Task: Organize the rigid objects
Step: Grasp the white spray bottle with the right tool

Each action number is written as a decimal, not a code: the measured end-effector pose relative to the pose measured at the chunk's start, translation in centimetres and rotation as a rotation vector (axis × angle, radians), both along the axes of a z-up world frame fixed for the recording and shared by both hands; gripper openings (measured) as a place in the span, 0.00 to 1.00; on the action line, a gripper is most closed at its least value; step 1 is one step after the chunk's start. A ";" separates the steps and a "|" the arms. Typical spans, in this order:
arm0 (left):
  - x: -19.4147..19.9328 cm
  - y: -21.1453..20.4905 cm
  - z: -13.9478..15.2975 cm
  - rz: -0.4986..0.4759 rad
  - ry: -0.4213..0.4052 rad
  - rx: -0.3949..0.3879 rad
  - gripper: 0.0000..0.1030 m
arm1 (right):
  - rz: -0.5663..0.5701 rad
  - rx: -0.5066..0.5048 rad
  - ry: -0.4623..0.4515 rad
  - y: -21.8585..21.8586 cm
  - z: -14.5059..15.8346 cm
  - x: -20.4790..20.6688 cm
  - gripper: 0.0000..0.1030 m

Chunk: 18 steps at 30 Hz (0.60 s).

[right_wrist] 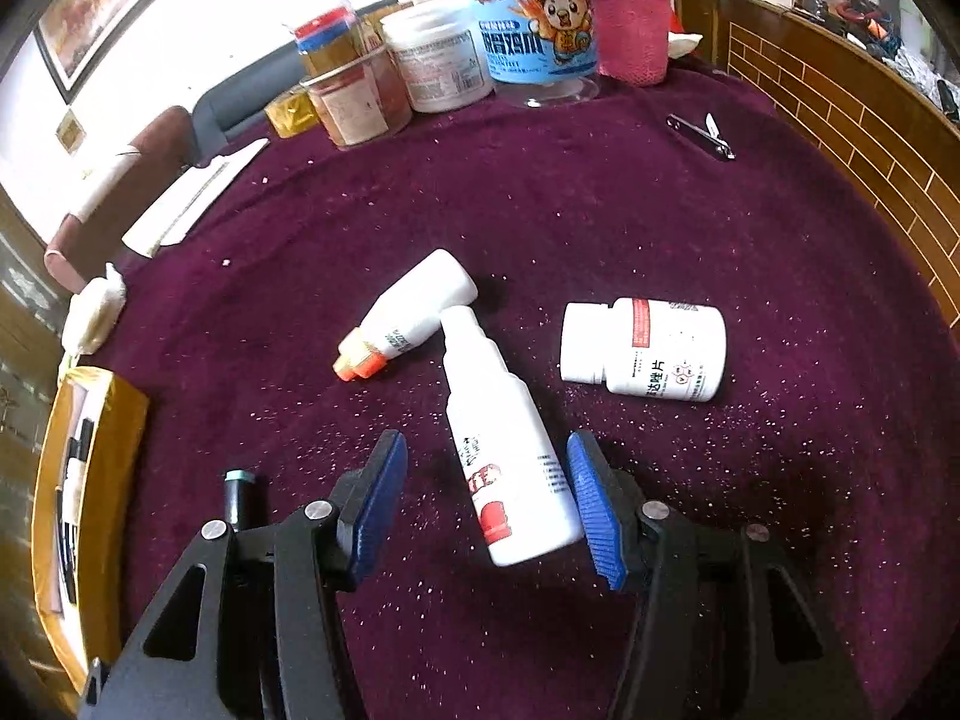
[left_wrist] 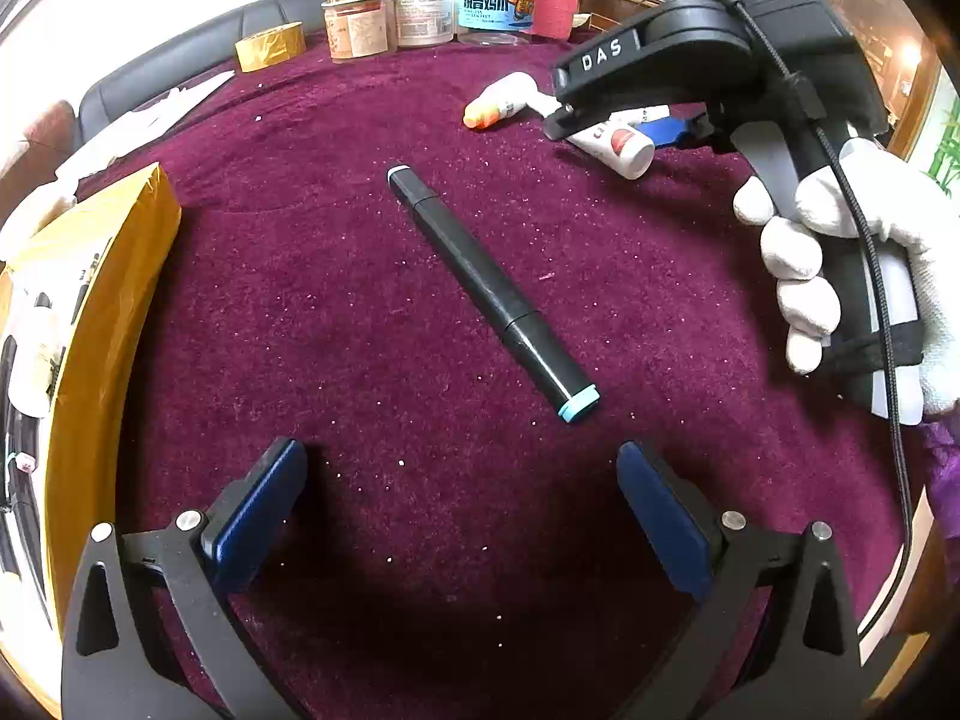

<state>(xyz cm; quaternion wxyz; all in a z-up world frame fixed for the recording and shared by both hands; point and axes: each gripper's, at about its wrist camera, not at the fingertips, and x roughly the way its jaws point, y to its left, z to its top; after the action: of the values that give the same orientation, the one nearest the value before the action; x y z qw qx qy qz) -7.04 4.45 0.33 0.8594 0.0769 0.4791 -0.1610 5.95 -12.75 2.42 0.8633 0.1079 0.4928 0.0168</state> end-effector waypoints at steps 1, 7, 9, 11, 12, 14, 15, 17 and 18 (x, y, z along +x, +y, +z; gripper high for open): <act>0.0 0.0 0.0 0.001 0.000 0.000 1.00 | -0.003 -0.004 0.003 0.0 0.0 -0.1 0.31; -0.1 -0.1 0.0 0.007 0.003 0.008 1.00 | 0.031 -0.025 0.020 -0.7 0.0 -2.4 0.25; -0.4 -0.2 0.0 0.011 -0.001 0.014 1.00 | 0.054 -0.019 0.025 -1.0 0.1 -4.2 0.25; -0.6 -0.2 0.0 0.012 -0.003 0.016 1.00 | 0.068 -0.013 0.023 -1.1 0.1 -6.1 0.25; -0.7 -0.2 0.0 0.012 -0.004 0.017 1.00 | 0.069 -0.012 0.018 -1.1 0.1 -6.8 0.26; -0.9 -0.2 0.0 0.012 -0.005 0.018 1.00 | 0.068 -0.018 0.004 -0.9 0.1 -8.1 0.26; -0.9 -0.1 0.0 0.012 -0.005 0.019 1.00 | 0.068 -0.024 -0.002 -0.9 0.0 -8.4 0.26; -0.9 -0.2 0.0 0.010 0.005 0.021 1.00 | 0.060 -0.034 -0.022 -0.7 -0.1 -8.8 0.26; -0.9 -0.2 0.0 0.009 0.009 0.021 1.00 | 0.053 -0.032 -0.033 -0.8 -0.1 -8.8 0.26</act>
<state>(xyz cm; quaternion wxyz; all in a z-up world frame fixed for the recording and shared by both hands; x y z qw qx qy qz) -7.93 4.26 0.35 0.8571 0.0829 0.4850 -0.1528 -2.86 -13.51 2.31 0.8722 0.0806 0.4813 0.0334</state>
